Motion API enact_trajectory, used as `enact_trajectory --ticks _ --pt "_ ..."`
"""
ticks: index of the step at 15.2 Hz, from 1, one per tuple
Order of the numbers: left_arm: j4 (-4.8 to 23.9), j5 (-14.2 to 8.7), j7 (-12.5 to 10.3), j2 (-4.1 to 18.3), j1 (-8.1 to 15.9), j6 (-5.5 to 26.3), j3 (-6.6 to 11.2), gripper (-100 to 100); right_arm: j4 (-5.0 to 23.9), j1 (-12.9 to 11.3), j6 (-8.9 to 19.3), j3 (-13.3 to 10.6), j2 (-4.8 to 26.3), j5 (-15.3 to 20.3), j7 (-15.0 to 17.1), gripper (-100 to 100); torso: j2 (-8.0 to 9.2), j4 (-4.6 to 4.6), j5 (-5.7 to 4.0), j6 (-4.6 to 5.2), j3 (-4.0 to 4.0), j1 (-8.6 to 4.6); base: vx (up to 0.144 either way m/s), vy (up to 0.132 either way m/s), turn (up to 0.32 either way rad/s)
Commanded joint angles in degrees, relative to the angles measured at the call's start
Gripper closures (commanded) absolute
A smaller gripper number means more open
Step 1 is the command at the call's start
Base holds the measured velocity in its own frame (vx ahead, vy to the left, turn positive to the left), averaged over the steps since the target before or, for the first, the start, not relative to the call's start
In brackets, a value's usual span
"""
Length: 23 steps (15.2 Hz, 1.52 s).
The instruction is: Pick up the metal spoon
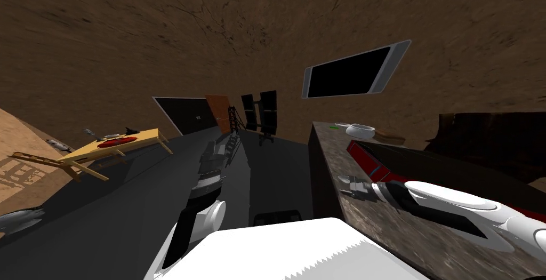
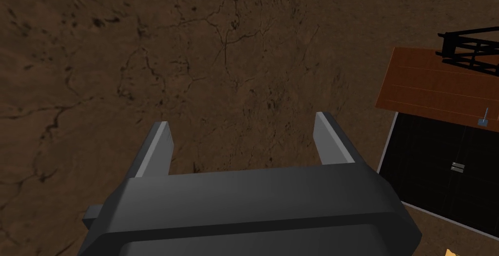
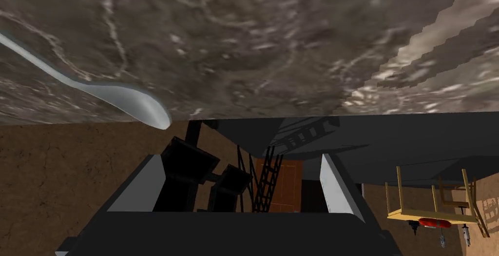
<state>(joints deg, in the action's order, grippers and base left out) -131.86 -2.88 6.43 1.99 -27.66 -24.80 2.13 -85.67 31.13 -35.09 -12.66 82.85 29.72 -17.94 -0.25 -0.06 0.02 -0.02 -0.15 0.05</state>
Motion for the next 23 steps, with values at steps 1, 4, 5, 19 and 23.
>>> enact_trajectory --ticks 1,4,5,19,23 --pt "0.00 0.00 0.00 0.00 0.00 0.00 0.00 0 2.63 0.04 -0.64 -1.17 2.79 1.80 -0.67 -100 0.00 0.00 0.00 0.00 0.00 0.00 0.050 0.003 0.100" --pt "0.00 0.00 0.00 0.00 0.00 0.00 0.00 0 4.11 0.40 -0.94 -1.87 4.65 2.93 -1.09 -100 0.04 0.01 0.00 0.00 0.03 0.01 0.042 0.005 0.093" --pt "0.00 0.00 0.00 0.00 0.00 0.00 0.00 0 5.50 0.78 -1.23 -2.60 6.34 4.02 -1.48 -100 0.06 0.01 0.00 0.01 0.03 0.02 0.043 0.007 0.077" --pt "0.00 0.00 0.00 0.00 0.00 0.00 0.00 0 12.85 4.77 -1.17 -8.04 11.47 9.93 -4.51 -100 0.17 0.04 -0.03 0.03 0.10 0.02 0.039 0.003 0.082" --pt "0.00 0.00 0.00 0.00 0.00 0.00 0.00 0 13.75 3.84 -1.23 -8.67 10.27 10.68 -4.58 100 0.19 0.05 -0.03 0.03 0.11 -0.04 0.015 -0.011 0.064"
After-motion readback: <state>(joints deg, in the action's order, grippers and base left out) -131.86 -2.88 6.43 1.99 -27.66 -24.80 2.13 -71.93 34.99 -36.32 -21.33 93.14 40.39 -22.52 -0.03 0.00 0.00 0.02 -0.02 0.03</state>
